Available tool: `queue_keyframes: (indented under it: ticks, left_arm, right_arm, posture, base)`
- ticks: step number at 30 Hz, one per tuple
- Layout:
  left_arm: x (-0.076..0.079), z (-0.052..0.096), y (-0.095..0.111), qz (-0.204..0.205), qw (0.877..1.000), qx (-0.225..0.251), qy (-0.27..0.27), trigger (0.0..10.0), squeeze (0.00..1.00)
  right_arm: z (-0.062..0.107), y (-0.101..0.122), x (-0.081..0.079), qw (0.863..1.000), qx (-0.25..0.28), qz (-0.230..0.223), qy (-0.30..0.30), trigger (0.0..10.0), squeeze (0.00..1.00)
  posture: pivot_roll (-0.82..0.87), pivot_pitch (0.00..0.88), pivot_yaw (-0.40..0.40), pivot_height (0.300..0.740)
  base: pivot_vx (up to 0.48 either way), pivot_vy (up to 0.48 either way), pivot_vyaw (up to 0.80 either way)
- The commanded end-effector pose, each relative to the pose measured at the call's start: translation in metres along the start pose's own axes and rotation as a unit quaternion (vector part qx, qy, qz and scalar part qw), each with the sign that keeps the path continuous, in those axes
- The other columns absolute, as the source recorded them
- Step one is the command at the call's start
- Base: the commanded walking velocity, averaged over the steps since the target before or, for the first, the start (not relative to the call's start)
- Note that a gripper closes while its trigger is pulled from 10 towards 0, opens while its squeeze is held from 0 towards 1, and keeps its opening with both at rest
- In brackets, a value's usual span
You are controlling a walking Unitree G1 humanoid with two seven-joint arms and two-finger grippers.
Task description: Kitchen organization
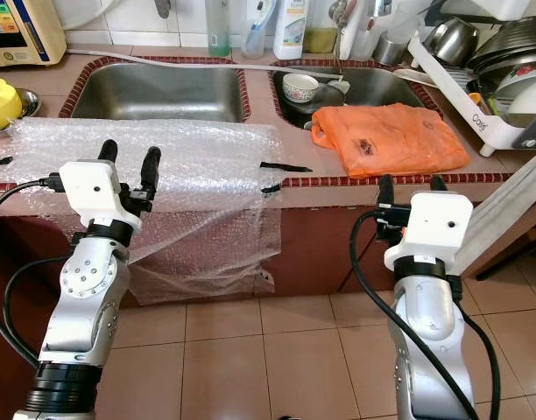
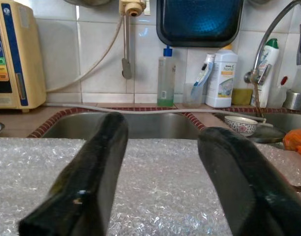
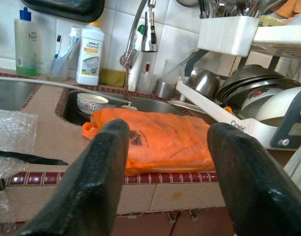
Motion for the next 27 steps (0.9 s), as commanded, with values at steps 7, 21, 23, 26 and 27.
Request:
queue_keyframes:
  ticks: [7,21,23,26,27]
  left_arm:
    - [-0.007,-0.001,-0.010,-0.009,0.999,-0.028,0.024,10.0,1.00]
    - [-0.029,0.019,-0.037,-0.023,0.994,-0.083,0.071,10.0,1.00]
    - [-0.033,0.021,-0.038,-0.030,0.993,-0.087,0.077,10.0,1.00]
    - [-0.037,0.023,-0.039,-0.036,0.992,-0.090,0.083,10.0,1.00]
    - [-0.038,0.024,-0.040,-0.033,0.991,-0.094,0.086,10.0,1.00]
  right_arm:
    - [-0.003,0.000,0.006,0.999,-0.009,-0.027,-0.017,10.0,1.00]
    - [0.003,-0.013,-0.012,0.996,-0.042,-0.076,0.019,10.0,1.00]
    - [0.005,-0.015,-0.014,0.996,-0.046,-0.076,0.026,10.0,1.00]
    - [0.006,-0.015,-0.014,0.995,-0.046,-0.078,0.029,10.0,1.00]
    - [0.006,-0.016,-0.014,0.995,-0.047,-0.079,0.031,10.0,1.00]
  posture:
    - [-0.07,0.156,-0.032,0.740]
    - [-0.04,0.171,-0.036,0.740]
    - [-0.04,0.173,-0.037,0.740]
    - [-0.04,0.173,-0.037,0.740]
    - [-0.04,0.175,-0.036,0.740]
  base:
    - [0.000,0.000,0.00]
    - [0.000,0.000,0.00]
    - [0.000,0.000,0.00]
    - [0.000,0.000,0.00]
    - [0.000,0.000,0.00]
Point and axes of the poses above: a point about 5 cm out from each wrist's last joint towards the gripper, its own z axis pointing back from the gripper into the wrist, its own y axis along the axis of the wrist's last joint, x = y × z, the point moved 6 cm from there along -z, pointing out of the wrist towards the gripper, and after that the axes turned 8 degrees about z, right-handed, at the moved point
